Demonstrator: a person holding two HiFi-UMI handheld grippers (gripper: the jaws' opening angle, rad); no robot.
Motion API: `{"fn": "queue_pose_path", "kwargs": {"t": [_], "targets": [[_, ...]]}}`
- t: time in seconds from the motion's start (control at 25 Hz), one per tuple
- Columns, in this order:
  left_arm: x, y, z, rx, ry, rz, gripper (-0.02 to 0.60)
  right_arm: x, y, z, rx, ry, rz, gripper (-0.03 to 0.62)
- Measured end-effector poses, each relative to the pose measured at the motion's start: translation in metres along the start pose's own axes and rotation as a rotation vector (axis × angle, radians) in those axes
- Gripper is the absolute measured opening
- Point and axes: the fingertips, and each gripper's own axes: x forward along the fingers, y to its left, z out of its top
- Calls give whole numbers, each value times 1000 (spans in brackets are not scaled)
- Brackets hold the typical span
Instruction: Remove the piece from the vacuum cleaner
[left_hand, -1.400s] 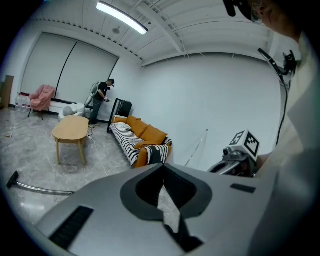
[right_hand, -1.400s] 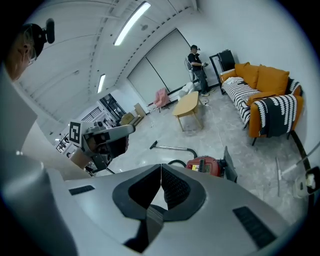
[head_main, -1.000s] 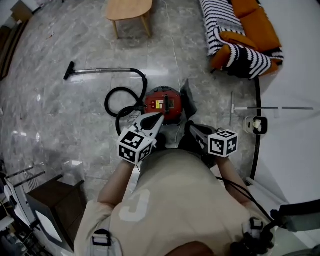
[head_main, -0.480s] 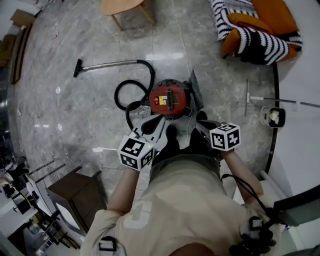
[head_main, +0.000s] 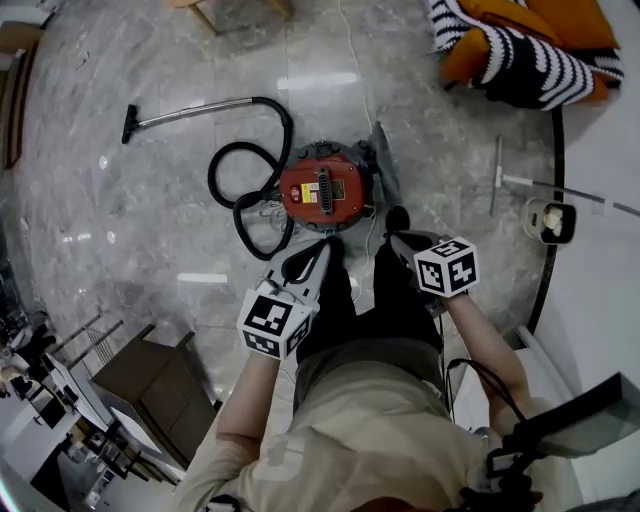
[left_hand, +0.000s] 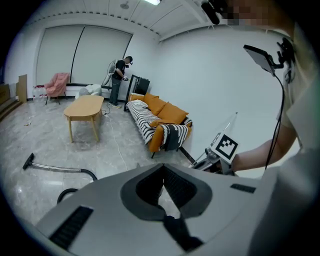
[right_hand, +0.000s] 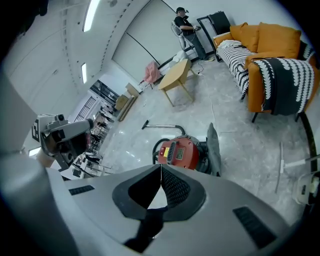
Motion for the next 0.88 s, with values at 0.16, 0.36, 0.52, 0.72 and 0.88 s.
{"fn": "queue_pose_path", "kwargs": {"t": [0.16,0.36,0.52,0.72,0.88], "targets": [[20,13,-16,-28,6,5,3,26,-23,-2,11,30,-2,3],[39,26,-44,-40,28,13,3,59,-37,-14,-13,74,15,3],[57,35,-58,-21,41,29,3,78,-49,-19,-21,68,15,3],[85,48,-80,34,64,44,3,103,-61,-16,-80,48,2,3],[103,51,-91,23,59,30,3,119,-78,-18,-93,63,25,3]]}}
